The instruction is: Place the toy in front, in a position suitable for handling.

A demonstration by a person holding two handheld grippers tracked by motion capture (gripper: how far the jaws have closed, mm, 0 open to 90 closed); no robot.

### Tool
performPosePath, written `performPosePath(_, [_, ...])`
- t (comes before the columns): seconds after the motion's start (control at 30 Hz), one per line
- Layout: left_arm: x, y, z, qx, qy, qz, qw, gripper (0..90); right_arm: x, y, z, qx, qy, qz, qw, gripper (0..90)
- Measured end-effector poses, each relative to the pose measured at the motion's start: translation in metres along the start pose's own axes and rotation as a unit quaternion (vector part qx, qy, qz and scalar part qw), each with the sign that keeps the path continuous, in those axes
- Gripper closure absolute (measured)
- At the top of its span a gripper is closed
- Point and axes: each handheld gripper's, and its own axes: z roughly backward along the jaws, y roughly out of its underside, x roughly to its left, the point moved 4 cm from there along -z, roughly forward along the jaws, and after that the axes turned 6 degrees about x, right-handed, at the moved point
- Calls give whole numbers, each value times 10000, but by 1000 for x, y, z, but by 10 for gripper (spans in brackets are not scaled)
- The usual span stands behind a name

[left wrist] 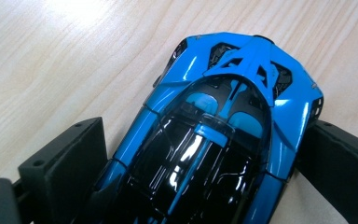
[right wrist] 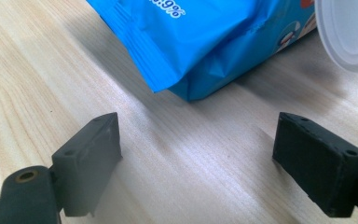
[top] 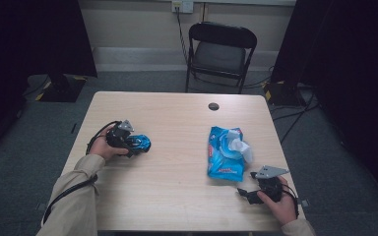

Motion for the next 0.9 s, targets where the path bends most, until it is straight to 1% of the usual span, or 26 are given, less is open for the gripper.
performPosePath(0.07, [0,0,0,9,8,-3,10000,47,0,0,0,-4,-5,-1,10000,140])
performPosePath(0.13, [-1,-1,1,34,3,-52,10000,54,0,0,0,-4,-4,0,10000,140])
performPosePath(0.17, [-2,-1,1,-24,-5,-5,10000,61,0,0,0,-3,-4,-1,10000,140])
performPosePath(0.23, [-2,-1,2,-37,-28,-32,10000,77,0,0,0,-3,-4,-1,10000,140])
performPosePath(0.27, [-2,-1,3,-2,-27,-100,9999,86,0,0,0,-3,-5,-1,10000,140])
performPosePath(0.3, [-3,-2,3,-64,-67,-156,9998,116,0,0,0,-4,-4,-1,10000,140])
performPosePath(0.33, [-4,-3,4,15,-86,-223,9997,145,0,0,0,-4,-5,0,10000,140])
performPosePath(0.43, [-4,-4,4,18,-82,-256,9996,157,0,0,0,-4,-5,-1,10000,140])
performPosePath(0.5, [-5,-5,4,45,-101,-244,9996,170,0,0,0,-3,-4,-1,10000,140])
performPosePath(0.53, [-7,-7,4,32,-142,-238,9996,179,0,0,0,-3,-5,-1,10000,140])
performPosePath(0.63, [-7,-8,5,62,-128,-237,9996,202,0,0,0,-3,-5,0,10000,140])
performPosePath(0.67, [-8,-9,6,17,-88,-61,9999,215,0,0,0,-3,-4,0,10000,140])
performPosePath(0.7, [-8,-8,7,33,-62,-19,10000,230,0,0,0,-2,-4,0,10000,140])
performPosePath(0.73, [-7,-8,7,75,-75,-70,9999,232,0,0,0,-3,-4,1,10000,140])
performPosePath(0.9, [-8,-8,7,49,-130,-28,9999,233,0,0,0,-2,-5,0,10000,140])
